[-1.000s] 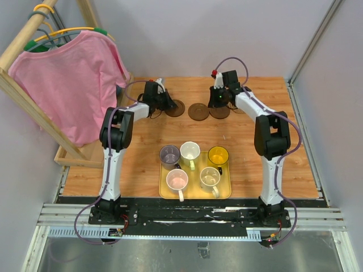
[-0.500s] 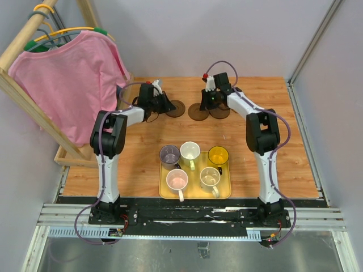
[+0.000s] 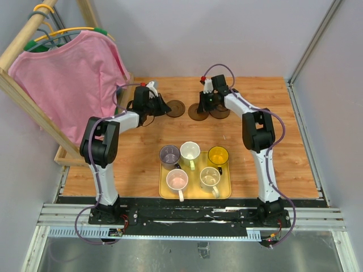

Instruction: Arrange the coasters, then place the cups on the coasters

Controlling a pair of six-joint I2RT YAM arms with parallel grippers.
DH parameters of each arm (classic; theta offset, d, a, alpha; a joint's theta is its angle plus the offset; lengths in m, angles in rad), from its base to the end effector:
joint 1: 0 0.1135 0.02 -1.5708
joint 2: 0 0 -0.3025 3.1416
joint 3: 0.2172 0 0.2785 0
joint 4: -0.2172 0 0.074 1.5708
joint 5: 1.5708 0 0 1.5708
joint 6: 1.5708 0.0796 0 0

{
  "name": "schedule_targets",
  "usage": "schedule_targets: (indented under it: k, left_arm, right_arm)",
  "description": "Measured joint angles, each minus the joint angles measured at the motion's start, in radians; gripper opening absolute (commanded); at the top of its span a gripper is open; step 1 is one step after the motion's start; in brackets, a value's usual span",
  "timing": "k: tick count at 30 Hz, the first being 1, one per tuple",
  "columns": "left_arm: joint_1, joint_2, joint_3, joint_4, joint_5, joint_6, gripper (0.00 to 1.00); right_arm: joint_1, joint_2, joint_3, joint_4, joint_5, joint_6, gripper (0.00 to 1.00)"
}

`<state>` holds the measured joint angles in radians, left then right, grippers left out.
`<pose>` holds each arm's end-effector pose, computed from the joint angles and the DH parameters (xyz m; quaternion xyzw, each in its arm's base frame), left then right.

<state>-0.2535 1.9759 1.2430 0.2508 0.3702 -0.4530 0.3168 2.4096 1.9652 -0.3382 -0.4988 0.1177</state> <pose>0.4892 -0.1565 0.1855 0.0111 0.8462 -0.3238 0.4231 0.5758 0.2288 0.1515 -0.1832 0.8809 0.3027 0.3142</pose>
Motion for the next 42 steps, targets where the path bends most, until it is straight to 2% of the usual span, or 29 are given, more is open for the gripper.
schedule_targets:
  k: [8,19,30,35,42]
  left_arm:
    - [0.000,-0.015,-0.051,-0.050,-0.063,0.039,0.00]
    - [0.000,0.031,-0.051,-0.059,-0.047,0.049,0.00]
    - [0.001,0.107,-0.011,-0.061,-0.013,0.046,0.00]
    - [0.001,0.151,0.047,-0.057,-0.002,0.040,0.00]
    - [0.001,0.182,0.085,-0.047,0.007,0.026,0.01]
  right_arm:
    - [0.000,0.067,0.097,0.007,-0.017,0.028,0.10]
    - [0.000,0.143,0.220,0.005,-0.016,0.054,0.12]
    - [0.000,0.149,0.227,0.024,-0.014,0.062,0.14]
    - [0.000,0.097,0.163,0.040,-0.014,0.059,0.18]
    - [0.000,-0.116,-0.002,0.090,0.002,0.035,0.18]
